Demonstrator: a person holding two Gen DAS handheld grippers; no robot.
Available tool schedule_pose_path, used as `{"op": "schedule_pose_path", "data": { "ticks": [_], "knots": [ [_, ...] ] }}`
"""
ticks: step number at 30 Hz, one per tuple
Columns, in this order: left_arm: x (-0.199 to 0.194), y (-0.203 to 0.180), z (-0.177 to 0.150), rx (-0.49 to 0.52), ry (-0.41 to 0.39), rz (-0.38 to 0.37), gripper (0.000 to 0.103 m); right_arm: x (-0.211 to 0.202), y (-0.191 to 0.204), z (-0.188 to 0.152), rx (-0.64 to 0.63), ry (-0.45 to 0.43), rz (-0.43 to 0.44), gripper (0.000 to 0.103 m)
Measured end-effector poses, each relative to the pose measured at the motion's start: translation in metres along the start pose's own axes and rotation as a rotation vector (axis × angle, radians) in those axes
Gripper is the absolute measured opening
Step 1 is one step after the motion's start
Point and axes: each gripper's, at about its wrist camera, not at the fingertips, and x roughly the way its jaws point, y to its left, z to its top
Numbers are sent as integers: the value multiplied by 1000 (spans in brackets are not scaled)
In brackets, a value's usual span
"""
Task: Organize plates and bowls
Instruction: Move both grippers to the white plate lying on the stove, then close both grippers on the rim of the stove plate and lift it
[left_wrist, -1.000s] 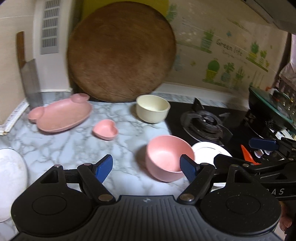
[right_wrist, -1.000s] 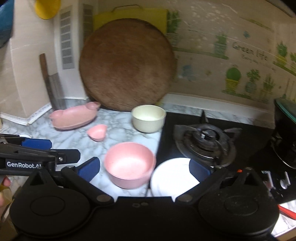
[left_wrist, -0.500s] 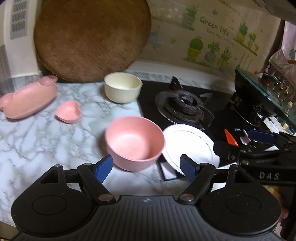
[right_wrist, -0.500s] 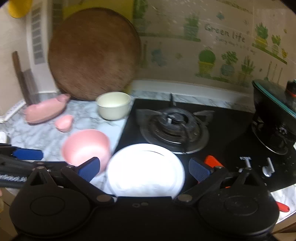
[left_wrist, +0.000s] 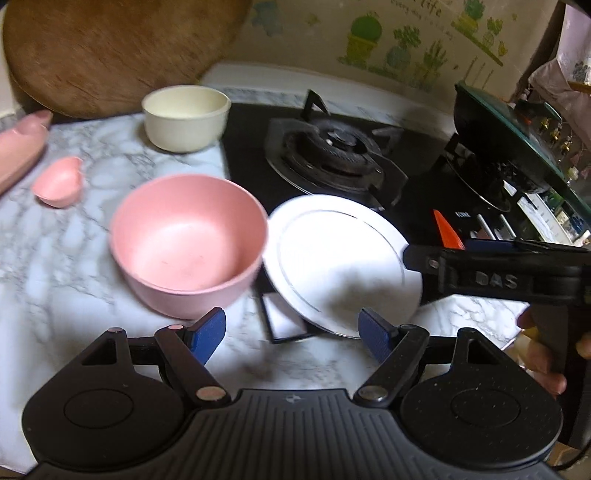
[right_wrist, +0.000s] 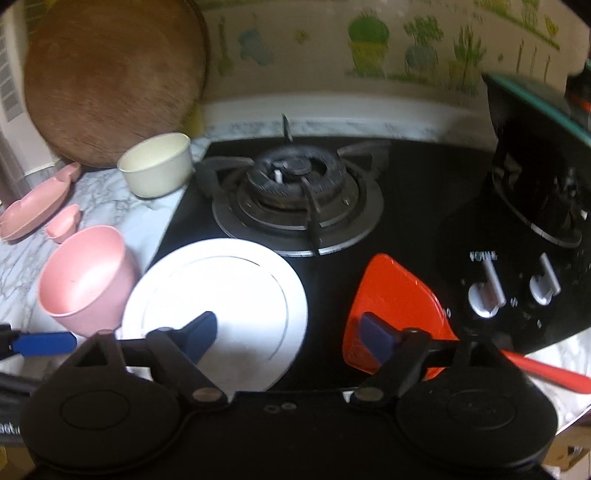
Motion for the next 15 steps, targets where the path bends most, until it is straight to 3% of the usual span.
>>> {"op": "schedule_pose_path", "data": {
  "ticks": [2, 5, 8, 15],
  "knots": [
    [6, -2, 1, -7, 14, -17, 67, 6, -4, 2, 18, 11, 16, 78],
    [13, -2, 4, -30, 26, -25, 63, 11, -7, 7, 8, 1, 23, 73],
    [19, 2, 9, -56, 34, -32, 53, 14, -10, 15, 10, 4, 35, 67],
    [26, 4, 13, -64, 37, -21, 44, 6, -14, 10, -2, 21, 107, 62]
  ]
}}
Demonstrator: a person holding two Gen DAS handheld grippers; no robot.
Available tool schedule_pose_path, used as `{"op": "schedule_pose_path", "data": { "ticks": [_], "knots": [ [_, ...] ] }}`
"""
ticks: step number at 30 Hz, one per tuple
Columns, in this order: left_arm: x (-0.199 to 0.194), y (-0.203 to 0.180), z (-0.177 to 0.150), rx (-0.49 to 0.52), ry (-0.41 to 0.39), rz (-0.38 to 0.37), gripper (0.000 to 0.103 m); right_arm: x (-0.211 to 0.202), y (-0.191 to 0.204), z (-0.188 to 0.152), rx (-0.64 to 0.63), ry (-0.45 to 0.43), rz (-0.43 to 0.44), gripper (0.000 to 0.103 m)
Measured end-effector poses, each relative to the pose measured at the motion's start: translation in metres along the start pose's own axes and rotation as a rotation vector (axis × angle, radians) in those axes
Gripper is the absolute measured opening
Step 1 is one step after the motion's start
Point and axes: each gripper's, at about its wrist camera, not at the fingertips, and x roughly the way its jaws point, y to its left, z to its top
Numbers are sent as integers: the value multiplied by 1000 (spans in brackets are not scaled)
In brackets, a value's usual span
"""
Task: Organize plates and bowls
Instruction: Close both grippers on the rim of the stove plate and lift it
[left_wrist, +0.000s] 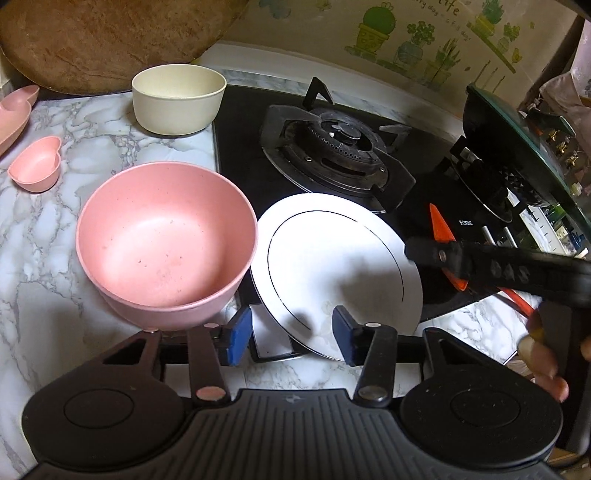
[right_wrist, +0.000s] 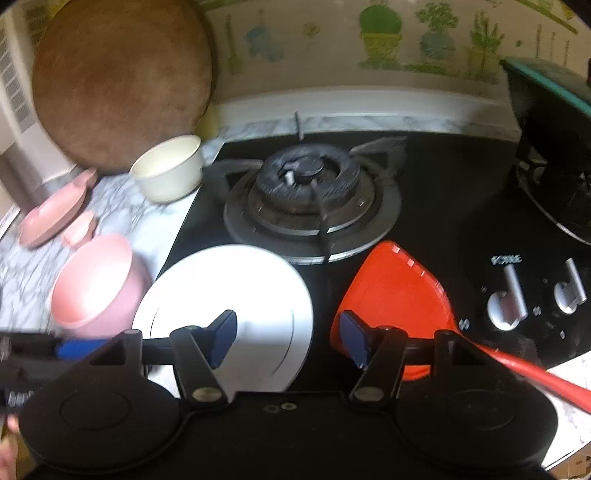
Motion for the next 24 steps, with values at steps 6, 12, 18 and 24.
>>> {"op": "schedule_pose_path", "data": {
  "ticks": [6, 12, 18, 24],
  "knots": [
    [6, 5, 3, -28, 6, -3, 37, -2, -3, -3, 35, 11, 12, 45],
    [7, 5, 4, -22, -4, 14, 36, -28, 7, -17, -29, -19, 47, 45],
    [12, 5, 6, -30, 7, 5, 33, -9, -3, -19, 67, 29, 49, 40],
    [15, 8, 8, -46, 4, 12, 28, 8, -13, -13, 156, 34, 51, 32]
  ]
}}
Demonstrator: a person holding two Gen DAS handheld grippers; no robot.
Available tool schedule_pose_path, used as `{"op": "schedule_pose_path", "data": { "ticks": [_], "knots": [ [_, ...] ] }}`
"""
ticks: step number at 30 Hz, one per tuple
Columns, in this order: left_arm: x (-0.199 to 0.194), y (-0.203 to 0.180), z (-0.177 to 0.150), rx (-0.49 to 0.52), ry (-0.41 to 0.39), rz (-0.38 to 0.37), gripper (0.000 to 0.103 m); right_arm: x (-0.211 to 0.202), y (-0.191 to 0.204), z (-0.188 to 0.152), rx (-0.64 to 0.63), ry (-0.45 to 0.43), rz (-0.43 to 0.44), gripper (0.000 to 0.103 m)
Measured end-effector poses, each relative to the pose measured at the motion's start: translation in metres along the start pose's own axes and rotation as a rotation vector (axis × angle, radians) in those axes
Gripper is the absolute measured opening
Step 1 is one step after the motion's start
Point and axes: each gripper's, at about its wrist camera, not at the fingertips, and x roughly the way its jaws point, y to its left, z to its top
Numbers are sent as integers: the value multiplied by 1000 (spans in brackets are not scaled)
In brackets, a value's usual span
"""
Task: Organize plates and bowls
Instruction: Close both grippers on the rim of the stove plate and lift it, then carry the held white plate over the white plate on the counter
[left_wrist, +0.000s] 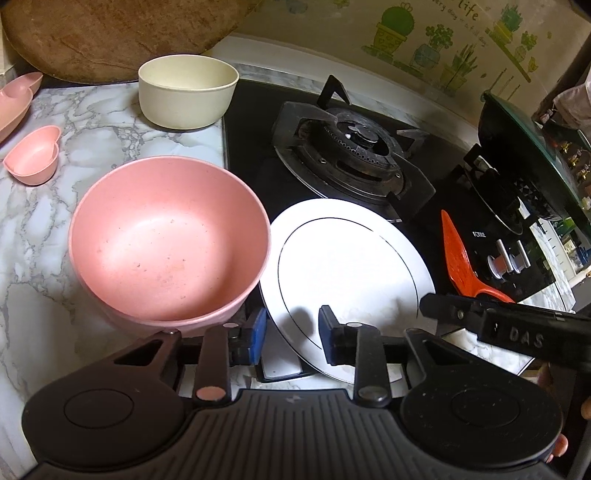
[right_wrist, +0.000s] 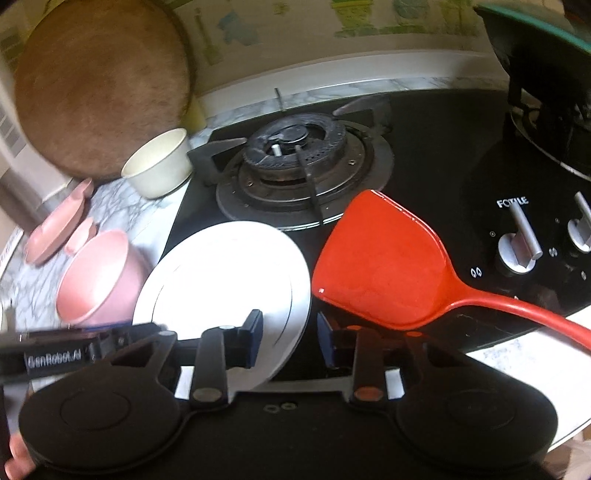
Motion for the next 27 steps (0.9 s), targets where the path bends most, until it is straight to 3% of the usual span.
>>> {"op": "schedule_pose_path", "data": {
  "ticks": [14, 27],
  "knots": [
    [2, 12, 2, -66, -7, -7, 14, 17, -14, 6, 134, 12, 16, 12],
    [-9, 14, -10, -59, -13, -31, 13, -9, -9, -12, 112, -19, 33, 10]
  ]
}}
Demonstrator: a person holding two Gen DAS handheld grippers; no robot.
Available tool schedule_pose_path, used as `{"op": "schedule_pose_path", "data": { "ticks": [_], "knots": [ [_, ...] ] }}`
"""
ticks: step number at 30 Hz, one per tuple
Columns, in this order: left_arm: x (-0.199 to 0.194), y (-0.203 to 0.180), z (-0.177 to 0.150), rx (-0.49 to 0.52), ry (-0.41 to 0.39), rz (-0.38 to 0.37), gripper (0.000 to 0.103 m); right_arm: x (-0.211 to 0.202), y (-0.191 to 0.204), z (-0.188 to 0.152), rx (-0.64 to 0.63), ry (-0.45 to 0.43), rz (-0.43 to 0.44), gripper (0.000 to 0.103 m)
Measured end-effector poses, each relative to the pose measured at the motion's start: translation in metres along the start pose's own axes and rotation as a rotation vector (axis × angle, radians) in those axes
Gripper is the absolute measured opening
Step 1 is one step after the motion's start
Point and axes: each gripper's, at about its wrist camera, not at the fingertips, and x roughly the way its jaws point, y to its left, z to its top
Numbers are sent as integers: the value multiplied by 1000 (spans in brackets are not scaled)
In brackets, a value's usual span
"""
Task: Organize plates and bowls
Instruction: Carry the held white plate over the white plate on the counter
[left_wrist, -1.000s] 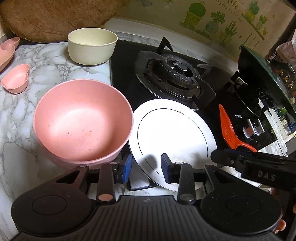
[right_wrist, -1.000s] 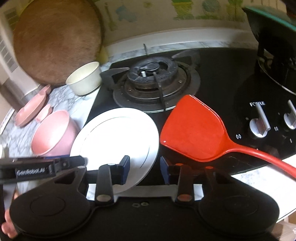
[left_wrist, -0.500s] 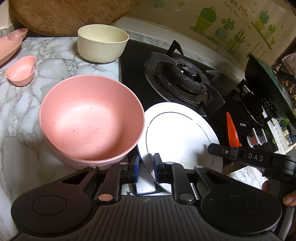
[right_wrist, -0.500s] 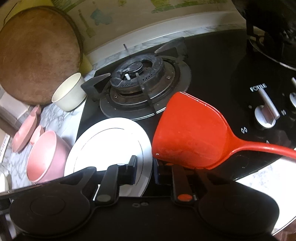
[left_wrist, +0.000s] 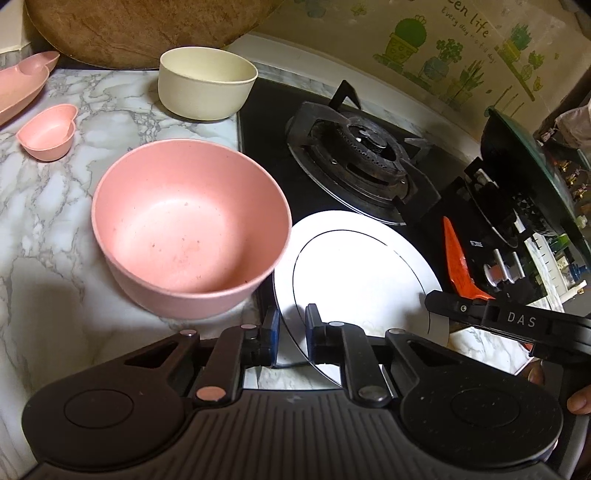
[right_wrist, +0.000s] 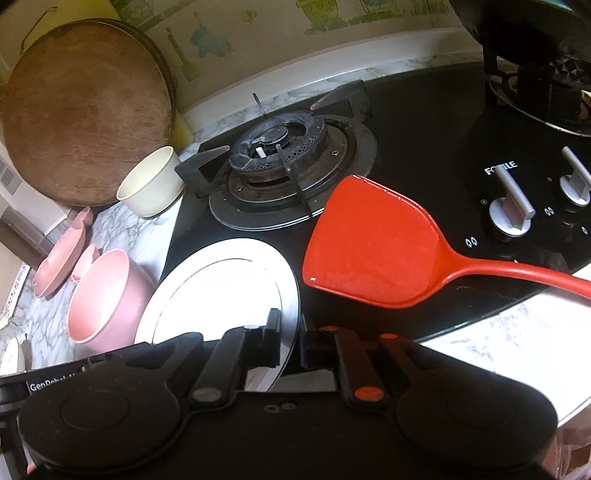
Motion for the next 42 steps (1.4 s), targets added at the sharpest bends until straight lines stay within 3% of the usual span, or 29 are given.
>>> {"op": "schedule_pose_path", "data": {
  "ticks": [10, 20, 31, 42],
  "knots": [
    [-34, -8, -1, 18, -33, -27, 13, -39, 15, -2, -9, -49, 18, 10],
    [-82, 0, 12, 13, -112, -38, 13, -68, 58, 9, -69, -122, 55, 10],
    [-135, 48, 17, -50, -180, 17, 13, -55, 126, 14, -174, -112, 140, 10],
    [-195, 112, 9, -132, -269, 122, 13, -33, 209, 6, -291, -78, 260, 10]
  ]
}}
